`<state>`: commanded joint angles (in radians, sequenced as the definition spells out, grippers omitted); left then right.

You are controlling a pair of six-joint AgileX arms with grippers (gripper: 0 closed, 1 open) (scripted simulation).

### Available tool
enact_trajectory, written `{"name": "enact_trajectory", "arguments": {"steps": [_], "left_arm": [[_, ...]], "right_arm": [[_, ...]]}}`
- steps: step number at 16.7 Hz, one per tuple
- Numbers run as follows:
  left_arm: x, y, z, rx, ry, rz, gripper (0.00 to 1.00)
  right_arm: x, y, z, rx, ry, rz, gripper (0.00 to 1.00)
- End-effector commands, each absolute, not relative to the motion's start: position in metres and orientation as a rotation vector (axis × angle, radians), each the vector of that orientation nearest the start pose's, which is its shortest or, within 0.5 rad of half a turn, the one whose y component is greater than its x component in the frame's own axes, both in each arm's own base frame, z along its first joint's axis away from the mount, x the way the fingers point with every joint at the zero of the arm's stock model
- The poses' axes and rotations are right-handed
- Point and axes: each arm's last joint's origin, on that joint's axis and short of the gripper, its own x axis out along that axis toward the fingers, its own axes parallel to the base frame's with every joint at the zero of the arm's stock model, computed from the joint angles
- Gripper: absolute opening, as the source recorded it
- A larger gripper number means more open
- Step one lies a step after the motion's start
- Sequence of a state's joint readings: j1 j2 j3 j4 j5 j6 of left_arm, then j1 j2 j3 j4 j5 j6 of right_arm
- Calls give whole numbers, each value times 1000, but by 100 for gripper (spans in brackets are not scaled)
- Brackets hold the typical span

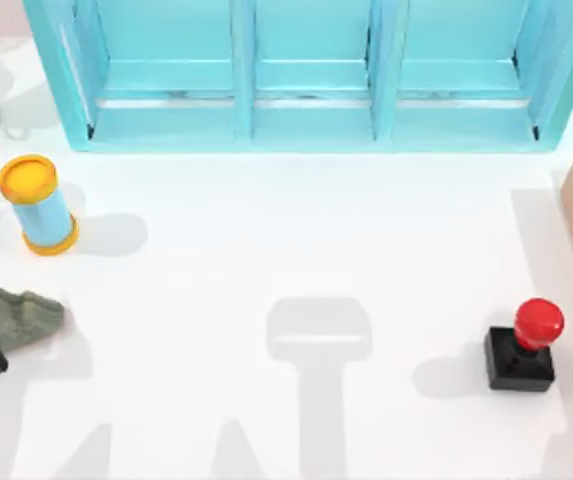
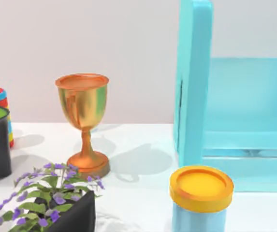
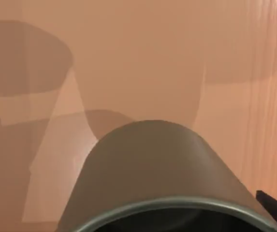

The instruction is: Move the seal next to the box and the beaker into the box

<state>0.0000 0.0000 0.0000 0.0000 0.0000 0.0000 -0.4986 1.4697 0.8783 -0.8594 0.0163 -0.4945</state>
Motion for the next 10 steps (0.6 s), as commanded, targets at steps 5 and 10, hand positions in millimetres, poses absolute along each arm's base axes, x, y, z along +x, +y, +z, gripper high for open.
{"name": "enact_trajectory", "arguments": {"steps": [5,10], "left_arm": [[106,-1,160,0,0,0,100],[106,-1,160,0,0,0,100]], "right_arm": [[213,-112,167,-47,1532,-61,0],[213,-112,167,-47,1532,-61,30]]}}
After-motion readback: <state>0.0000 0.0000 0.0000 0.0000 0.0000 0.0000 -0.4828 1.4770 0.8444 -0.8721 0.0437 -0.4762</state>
